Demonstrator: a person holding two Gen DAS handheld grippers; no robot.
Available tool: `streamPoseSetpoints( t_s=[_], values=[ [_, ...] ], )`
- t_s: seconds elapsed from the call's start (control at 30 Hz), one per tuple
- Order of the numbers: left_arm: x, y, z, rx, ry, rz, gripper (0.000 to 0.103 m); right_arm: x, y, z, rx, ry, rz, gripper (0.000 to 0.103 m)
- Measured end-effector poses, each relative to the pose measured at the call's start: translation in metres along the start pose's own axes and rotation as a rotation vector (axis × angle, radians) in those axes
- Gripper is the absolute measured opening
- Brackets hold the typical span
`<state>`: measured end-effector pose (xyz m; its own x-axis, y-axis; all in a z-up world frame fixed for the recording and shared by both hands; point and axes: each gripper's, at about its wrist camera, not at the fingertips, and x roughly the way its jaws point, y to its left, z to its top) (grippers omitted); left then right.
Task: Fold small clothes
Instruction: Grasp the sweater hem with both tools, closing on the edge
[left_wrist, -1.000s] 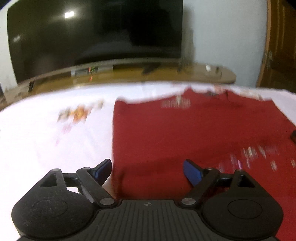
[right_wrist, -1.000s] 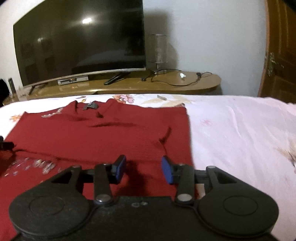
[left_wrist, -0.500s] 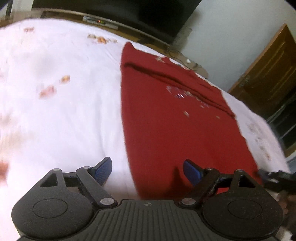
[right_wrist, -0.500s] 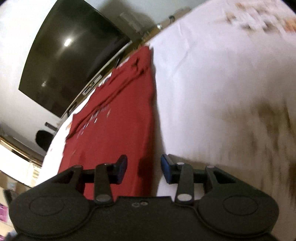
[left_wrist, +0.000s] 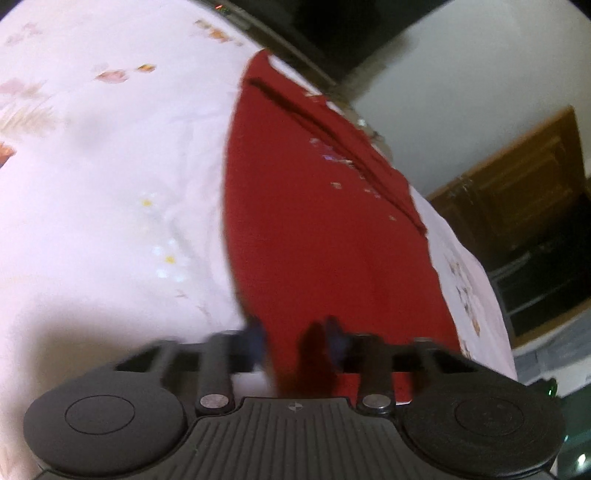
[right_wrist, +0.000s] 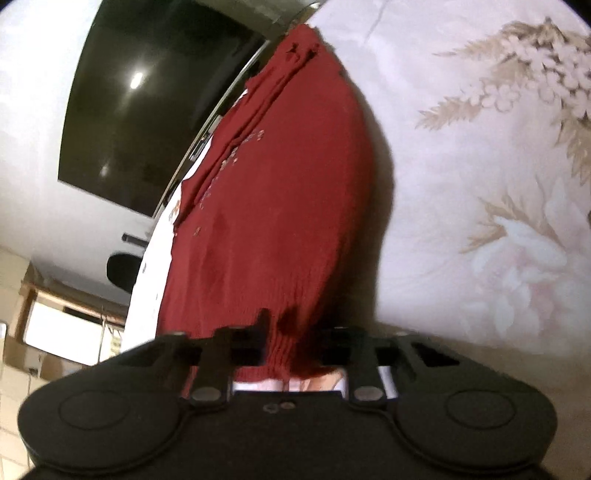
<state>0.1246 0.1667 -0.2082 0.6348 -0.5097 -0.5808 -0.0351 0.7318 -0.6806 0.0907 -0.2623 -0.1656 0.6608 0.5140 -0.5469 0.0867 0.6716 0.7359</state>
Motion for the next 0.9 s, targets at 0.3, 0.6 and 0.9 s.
streamPoseSetpoints(
  t_s=[0.3, 0.6, 0.9],
  values=[
    [-0.038, 0.005, 0.003, 0.054, -0.109, -0.072, 0.003, -0.031, 0.045, 0.003, -0.199, -0.120, -0.002, 0.005],
    [-0.017, 0.024, -0.013, 0.070, -0.084, 0.011, 0.003, -0.012, 0.007, -0.004, -0.165, -0.078, -0.130, 0.005],
    [-0.044, 0.009, 0.012, 0.037, -0.178, -0.077, 0.003, -0.028, 0.058, 0.001, -0.328, -0.160, -0.165, 0.005]
  ],
)
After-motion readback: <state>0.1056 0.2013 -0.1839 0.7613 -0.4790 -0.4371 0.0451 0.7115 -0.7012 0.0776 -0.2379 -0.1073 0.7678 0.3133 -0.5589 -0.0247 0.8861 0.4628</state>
